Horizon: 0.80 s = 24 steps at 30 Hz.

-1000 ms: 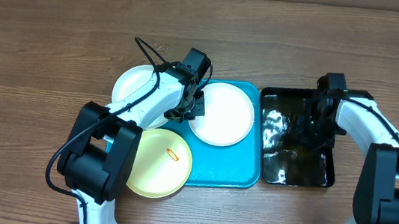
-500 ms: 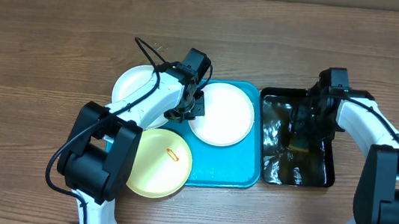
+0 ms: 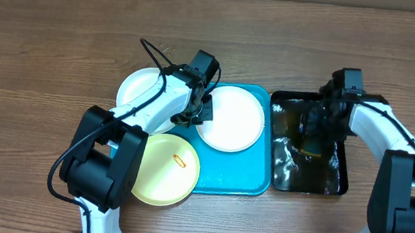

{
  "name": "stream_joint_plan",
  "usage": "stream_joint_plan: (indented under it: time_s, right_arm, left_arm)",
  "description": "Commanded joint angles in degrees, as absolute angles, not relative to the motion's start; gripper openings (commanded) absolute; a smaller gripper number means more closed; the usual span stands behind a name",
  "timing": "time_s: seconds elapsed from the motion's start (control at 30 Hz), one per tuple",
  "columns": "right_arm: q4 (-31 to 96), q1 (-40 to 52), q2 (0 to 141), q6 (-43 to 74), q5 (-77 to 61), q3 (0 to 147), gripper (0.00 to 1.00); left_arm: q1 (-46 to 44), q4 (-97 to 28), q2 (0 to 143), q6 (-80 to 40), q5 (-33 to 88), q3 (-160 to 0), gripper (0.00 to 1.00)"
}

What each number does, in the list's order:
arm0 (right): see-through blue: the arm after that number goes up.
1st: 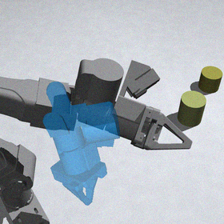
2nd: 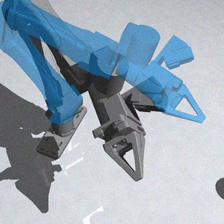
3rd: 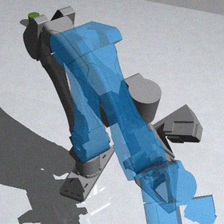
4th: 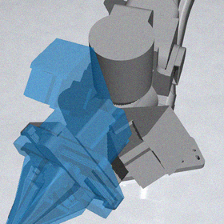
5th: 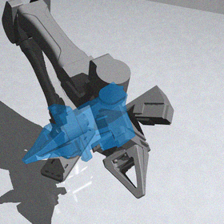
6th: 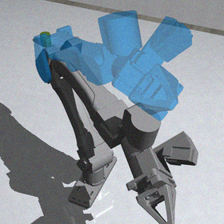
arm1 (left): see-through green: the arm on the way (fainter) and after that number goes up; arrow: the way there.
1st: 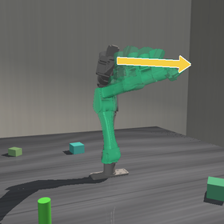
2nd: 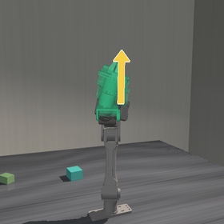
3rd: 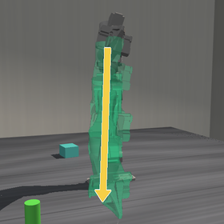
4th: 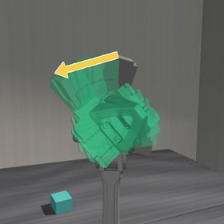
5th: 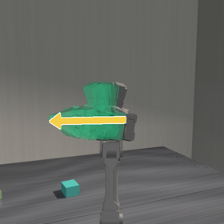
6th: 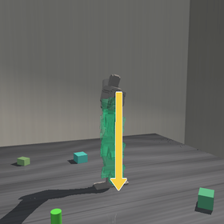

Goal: Clean dirty plates on tray and stack at the side
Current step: 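Return the sponge to the black tray and release it with the right gripper, then raise the right gripper away to the right side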

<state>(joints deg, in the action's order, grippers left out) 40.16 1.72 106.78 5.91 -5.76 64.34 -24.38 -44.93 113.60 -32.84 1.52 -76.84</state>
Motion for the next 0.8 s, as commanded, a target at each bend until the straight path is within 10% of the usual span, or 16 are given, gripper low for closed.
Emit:
stream_joint_plan:
  time_s: [0.0, 0.1, 0.17, 0.23, 0.33, 0.77]
  right_arm:
    - [36.6, 1.5, 109.4, 6.0, -5.0, 62.5, 0.66]
    - [35.2, 1.5, 109.4, 6.0, -5.0, 62.5, 0.04]
    - [35.3, 1.5, 109.4, 6.0, -6.1, 62.6, 0.04]
    - [35.5, 1.5, 109.4, 6.0, -7.6, 63.1, 0.46]
    - [37.7, 1.5, 109.2, 6.0, -9.8, 65.9, 0.65]
    - [55.5, -1.3, 109.1, 6.2, -8.6, 86.6, 0.86]
  left_arm:
    - [-24.4, -44.9, 114.3, -32.2, 1.6, -76.5, 0.1]
    - [-24.4, -44.9, 114.3, -32.2, 1.6, -76.5, 0.1]
    - [-24.4, -44.9, 114.3, -32.2, 1.6, -76.5, 0.1]
    - [-24.4, -44.9, 114.3, -32.2, 1.6, -76.5, 0.1]
    - [-24.4, -44.9, 114.3, -32.2, 1.6, -76.5, 0.14]
    - [-24.7, -44.9, 114.3, -32.2, 1.5, -76.5, 0.16]
